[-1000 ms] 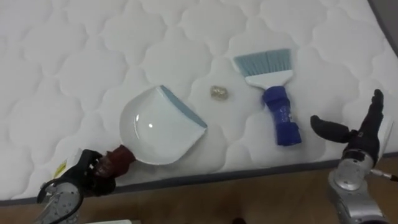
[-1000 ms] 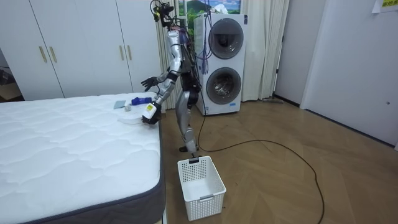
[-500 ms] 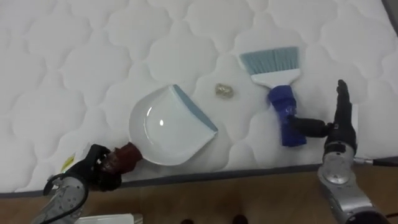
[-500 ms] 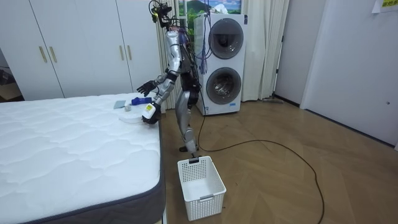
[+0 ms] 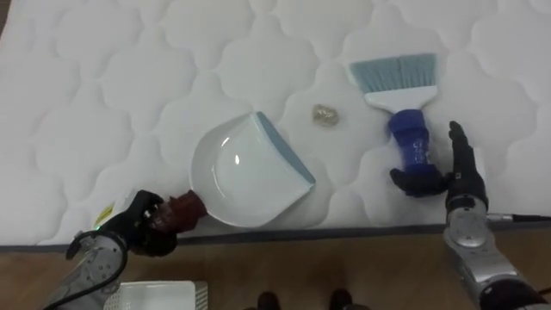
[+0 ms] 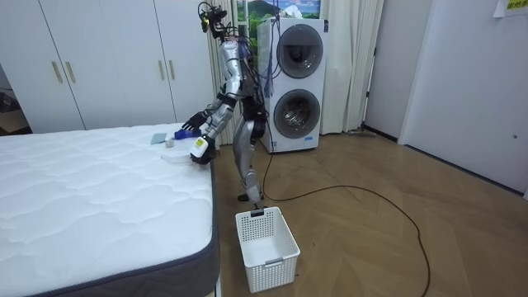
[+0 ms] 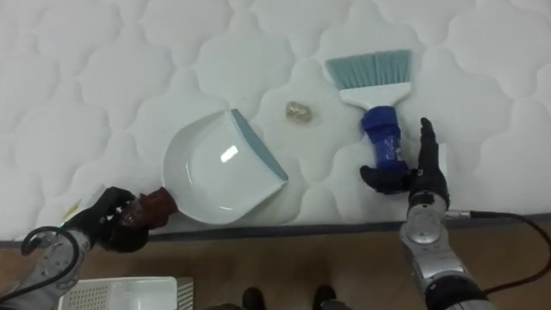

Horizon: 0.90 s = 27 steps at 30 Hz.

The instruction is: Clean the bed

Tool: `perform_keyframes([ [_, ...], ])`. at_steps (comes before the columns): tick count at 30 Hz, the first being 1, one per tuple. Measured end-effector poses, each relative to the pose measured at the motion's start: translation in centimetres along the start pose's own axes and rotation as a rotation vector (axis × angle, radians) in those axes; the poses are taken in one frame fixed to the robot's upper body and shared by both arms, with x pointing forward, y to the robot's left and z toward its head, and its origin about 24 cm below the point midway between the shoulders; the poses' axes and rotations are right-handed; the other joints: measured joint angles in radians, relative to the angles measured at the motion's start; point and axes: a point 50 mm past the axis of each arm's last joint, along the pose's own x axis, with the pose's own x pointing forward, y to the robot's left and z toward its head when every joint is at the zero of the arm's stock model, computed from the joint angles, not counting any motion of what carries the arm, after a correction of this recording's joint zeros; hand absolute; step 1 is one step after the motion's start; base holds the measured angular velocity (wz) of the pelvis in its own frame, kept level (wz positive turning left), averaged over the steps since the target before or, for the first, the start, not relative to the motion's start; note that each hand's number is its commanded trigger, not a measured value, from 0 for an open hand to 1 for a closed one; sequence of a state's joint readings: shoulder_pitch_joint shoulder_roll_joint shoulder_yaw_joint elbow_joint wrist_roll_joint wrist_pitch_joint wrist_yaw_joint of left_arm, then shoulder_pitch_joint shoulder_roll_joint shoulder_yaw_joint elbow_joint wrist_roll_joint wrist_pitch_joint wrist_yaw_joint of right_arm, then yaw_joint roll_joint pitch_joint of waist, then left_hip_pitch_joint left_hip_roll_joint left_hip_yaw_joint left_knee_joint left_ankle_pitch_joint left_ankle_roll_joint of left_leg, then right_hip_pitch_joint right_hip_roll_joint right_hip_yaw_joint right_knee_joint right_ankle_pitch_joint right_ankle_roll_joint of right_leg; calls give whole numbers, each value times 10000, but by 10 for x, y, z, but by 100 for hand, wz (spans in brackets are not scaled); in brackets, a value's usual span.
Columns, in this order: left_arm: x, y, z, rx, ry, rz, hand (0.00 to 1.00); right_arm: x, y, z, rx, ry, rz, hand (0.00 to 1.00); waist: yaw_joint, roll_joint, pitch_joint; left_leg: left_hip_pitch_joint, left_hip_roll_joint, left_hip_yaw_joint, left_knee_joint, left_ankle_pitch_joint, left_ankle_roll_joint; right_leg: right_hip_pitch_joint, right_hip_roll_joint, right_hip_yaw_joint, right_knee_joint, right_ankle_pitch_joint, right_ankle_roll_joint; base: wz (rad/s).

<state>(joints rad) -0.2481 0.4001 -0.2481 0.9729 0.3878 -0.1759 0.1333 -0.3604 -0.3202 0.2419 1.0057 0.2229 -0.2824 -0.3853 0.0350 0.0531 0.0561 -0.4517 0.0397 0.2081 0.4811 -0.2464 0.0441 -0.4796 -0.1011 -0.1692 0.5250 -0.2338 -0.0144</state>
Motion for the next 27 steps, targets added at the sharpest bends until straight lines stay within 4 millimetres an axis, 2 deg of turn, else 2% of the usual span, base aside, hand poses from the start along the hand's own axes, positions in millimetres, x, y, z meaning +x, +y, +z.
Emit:
perform_keyframes([
  [5, 1, 3, 1, 82, -50, 58, 100, 5, -13, 2, 17, -14, -71, 0, -7, -17, -3, -162, -25, -60, 161, 21, 38, -109, -52, -89, 125, -1, -3, 5],
  [15, 2, 3, 1, 186, 57, -87, 100, 9, -14, 0, -47, 526, 200, 0, 17, -46, -3, -468, -24, -54, 423, 41, 70, -439, -156, -139, 498, -118, -119, 2],
  [20, 2, 1, 2, 294, 54, -235, 100, 17, -16, 5, -192, 838, 190, 0, 38, -43, -4, -530, 3, -97, 584, 41, 70, -448, -170, -194, 621, -135, -143, 4],
  [27, 2, -2, 4, 437, -13, -579, 100, 20, -27, 1, -567, 1183, 123, 0, 318, -40, -2, -530, 8, -98, 540, 40, 70, -447, -202, -280, 630, -181, -170, 3],
])
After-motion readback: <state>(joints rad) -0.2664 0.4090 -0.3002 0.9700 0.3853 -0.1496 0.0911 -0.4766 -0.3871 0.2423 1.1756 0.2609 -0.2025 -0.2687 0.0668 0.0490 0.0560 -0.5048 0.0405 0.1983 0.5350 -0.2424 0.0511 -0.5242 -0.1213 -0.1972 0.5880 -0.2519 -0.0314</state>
